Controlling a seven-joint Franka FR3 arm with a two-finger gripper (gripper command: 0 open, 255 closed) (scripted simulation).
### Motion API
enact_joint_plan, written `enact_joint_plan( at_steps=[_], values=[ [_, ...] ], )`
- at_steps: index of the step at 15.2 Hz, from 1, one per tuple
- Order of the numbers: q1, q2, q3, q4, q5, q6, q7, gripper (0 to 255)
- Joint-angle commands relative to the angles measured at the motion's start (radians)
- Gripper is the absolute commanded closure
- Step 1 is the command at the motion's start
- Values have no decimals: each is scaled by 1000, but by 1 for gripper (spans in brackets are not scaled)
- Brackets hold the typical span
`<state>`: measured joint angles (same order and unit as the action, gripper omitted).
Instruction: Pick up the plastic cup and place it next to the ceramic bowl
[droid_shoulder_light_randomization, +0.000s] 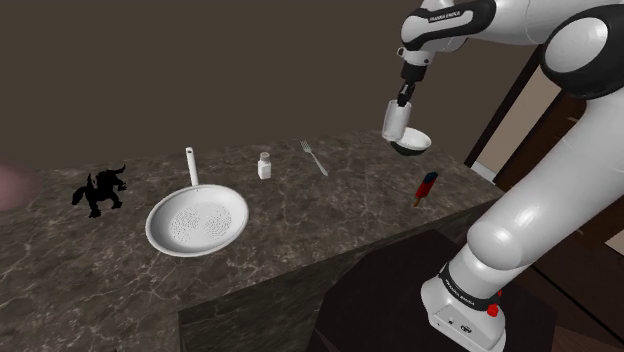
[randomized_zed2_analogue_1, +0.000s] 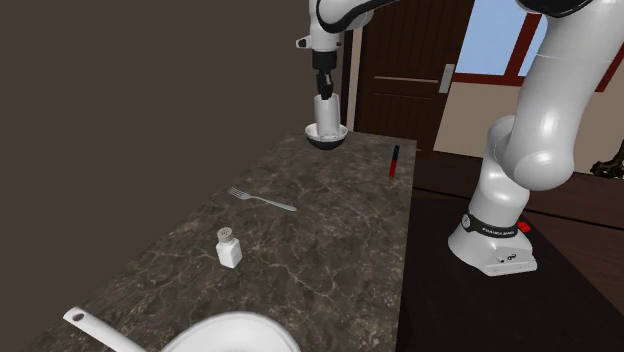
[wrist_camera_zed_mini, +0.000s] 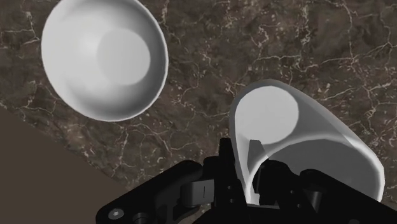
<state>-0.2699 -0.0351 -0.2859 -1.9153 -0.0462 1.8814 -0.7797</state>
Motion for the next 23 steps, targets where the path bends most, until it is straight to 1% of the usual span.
enact_joint_plan(
  at_steps=[1, 12, 23],
  values=[
    [-1, 7, -1, -16, 2, 25, -1, 255],
    [-3, 43, -3, -126, 11, 169, -4, 255],
    [-6, 105, -5, -209, 29, 311, -14, 255]
  ],
)
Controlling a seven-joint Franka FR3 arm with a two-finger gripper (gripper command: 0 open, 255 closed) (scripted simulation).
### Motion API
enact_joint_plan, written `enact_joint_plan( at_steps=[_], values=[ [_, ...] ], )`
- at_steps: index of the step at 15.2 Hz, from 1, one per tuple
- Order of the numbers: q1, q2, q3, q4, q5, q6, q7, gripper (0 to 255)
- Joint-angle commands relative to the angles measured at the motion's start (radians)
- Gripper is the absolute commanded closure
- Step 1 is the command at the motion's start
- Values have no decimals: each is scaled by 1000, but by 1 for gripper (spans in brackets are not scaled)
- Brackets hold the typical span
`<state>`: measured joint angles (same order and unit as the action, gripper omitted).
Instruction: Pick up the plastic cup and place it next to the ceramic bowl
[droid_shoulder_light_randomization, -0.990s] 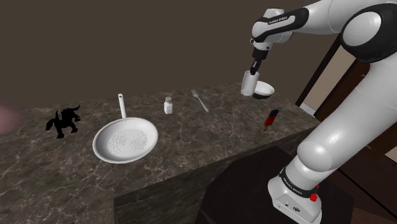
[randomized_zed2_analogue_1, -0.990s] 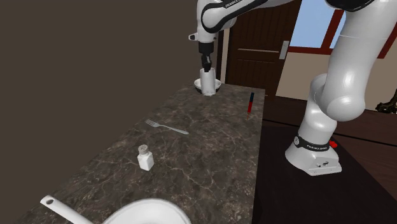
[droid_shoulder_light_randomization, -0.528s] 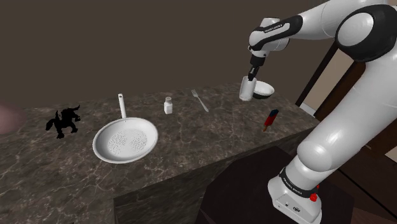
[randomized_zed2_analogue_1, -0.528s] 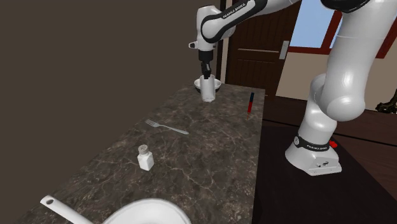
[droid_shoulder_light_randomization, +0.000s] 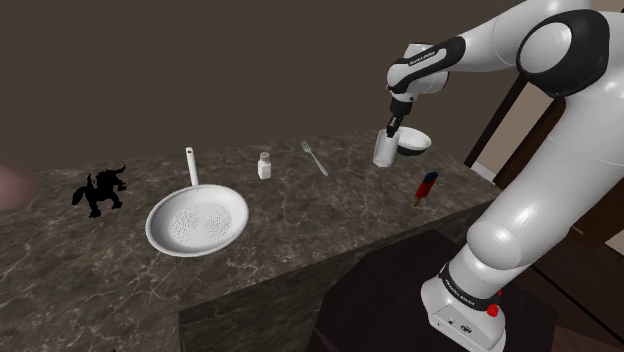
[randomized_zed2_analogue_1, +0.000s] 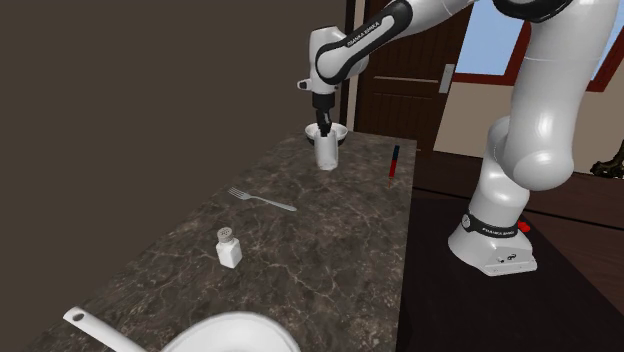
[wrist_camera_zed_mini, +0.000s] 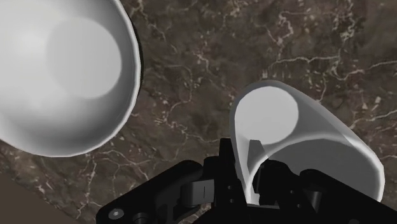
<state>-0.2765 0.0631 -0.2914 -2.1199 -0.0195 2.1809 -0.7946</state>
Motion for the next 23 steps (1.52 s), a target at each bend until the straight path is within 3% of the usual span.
enact_joint_plan(
  at_steps=[1, 8, 9, 14, 18, 23],
  values=[
    [1, 8, 1, -6, 3, 14, 0, 255],
    [1, 8, 1, -6, 3, 14, 0, 255],
    [1, 8, 1, -6, 3, 14, 0, 0],
    [1, 8, 1, -6, 3, 14, 0, 0],
    [5, -47, 3, 64, -14, -108, 13, 0],
    [5, -47, 3, 64, -14, -108, 13, 0]
  ],
)
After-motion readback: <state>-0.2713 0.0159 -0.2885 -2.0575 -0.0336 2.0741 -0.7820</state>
